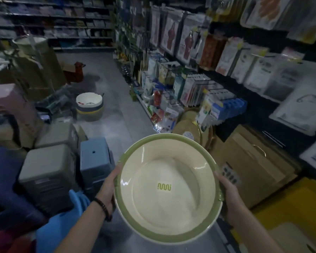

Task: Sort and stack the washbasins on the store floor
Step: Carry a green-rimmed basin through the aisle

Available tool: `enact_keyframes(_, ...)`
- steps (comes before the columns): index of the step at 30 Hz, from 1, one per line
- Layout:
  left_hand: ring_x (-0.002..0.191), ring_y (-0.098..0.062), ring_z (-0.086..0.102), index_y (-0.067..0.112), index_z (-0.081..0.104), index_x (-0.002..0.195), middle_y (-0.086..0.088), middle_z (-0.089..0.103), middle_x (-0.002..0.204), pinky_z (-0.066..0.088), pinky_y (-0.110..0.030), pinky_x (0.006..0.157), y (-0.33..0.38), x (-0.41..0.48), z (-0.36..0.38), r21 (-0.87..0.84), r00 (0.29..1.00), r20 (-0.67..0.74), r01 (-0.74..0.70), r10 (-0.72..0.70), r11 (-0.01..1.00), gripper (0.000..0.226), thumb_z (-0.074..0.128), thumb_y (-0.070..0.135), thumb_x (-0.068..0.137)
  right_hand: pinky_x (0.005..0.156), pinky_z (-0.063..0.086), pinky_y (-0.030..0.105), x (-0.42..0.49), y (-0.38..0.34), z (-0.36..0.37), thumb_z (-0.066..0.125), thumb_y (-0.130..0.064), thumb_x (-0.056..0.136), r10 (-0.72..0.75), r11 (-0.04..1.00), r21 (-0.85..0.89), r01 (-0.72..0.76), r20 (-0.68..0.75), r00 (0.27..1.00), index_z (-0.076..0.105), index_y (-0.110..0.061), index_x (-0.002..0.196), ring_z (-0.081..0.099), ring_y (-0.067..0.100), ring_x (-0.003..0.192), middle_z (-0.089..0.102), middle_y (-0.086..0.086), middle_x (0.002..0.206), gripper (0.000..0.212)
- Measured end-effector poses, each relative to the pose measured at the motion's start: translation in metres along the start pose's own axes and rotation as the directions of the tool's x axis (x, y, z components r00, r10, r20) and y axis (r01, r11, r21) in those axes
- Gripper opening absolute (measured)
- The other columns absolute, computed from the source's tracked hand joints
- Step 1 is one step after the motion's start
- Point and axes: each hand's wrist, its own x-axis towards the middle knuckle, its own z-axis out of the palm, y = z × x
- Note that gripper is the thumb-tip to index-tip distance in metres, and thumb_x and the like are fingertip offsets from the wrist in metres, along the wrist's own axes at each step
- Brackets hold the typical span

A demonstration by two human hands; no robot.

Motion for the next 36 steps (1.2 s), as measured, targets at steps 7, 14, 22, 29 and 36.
enact_keyframes(7,0.092,-0.042,0.073,0.007,0.078,0.114,-0.027,0.074,0.113,0.056,-0.059,0.093,0.081,0.169,0.033,-0.037,0.997,-0.083,0.006,-0.009,0.999,0.055,0.06,0.055,0.094,0.09,0.057,0.053,0.168,-0.113,0.094,0.067,-0.04,0.097,0.007,1.0,0.025,-0.009,0.099,0.995,0.08,-0.006,0.11,0.073,0.042,0.091,0.081,0.021,0.095,0.038)
enact_keyframes(14,0.107,-0.047,0.07,0.012,0.078,0.118,-0.024,0.074,0.117,0.049,-0.065,0.104,0.164,0.327,0.052,-0.125,0.957,-0.29,-0.046,0.008,0.991,0.065,0.069,0.066,0.083,0.085,0.057,0.048,0.354,-0.241,0.213,0.065,-0.04,0.099,0.026,0.999,-0.041,-0.016,0.258,0.966,0.076,-0.008,0.116,0.072,0.043,0.098,0.08,0.022,0.099,0.038)
enact_keyframes(22,0.103,-0.046,0.071,0.009,0.081,0.108,-0.026,0.075,0.112,0.049,-0.064,0.104,0.266,0.489,0.027,-0.258,0.894,-0.448,-0.158,0.026,0.953,0.052,0.066,0.056,0.091,0.107,0.052,0.059,0.524,-0.344,0.395,0.085,-0.032,0.068,0.127,0.974,-0.226,-0.026,0.448,0.885,0.077,-0.007,0.116,0.071,0.047,0.107,0.08,0.023,0.104,0.054)
enact_keyframes(29,0.1,-0.045,0.072,0.005,0.075,0.12,-0.029,0.074,0.113,0.052,-0.056,0.102,0.38,0.663,-0.022,-0.316,0.893,-0.444,-0.075,-0.077,0.946,0.053,0.069,0.047,0.088,0.086,0.054,0.047,0.651,-0.411,0.572,0.079,-0.02,0.059,0.135,0.966,-0.257,-0.009,0.475,0.87,0.076,-0.002,0.12,0.071,0.044,0.096,0.078,0.027,0.107,0.064)
enact_keyframes(36,0.101,-0.042,0.071,0.005,0.074,0.12,-0.026,0.075,0.111,0.048,-0.058,0.107,0.502,0.805,-0.045,-0.273,0.884,-0.463,-0.078,-0.06,0.959,0.048,0.065,0.044,0.094,0.08,0.056,0.046,0.758,-0.486,0.714,0.078,-0.018,0.067,0.191,0.953,-0.301,-0.047,0.472,0.861,0.076,-0.004,0.116,0.071,0.047,0.095,0.08,0.024,0.095,0.051)
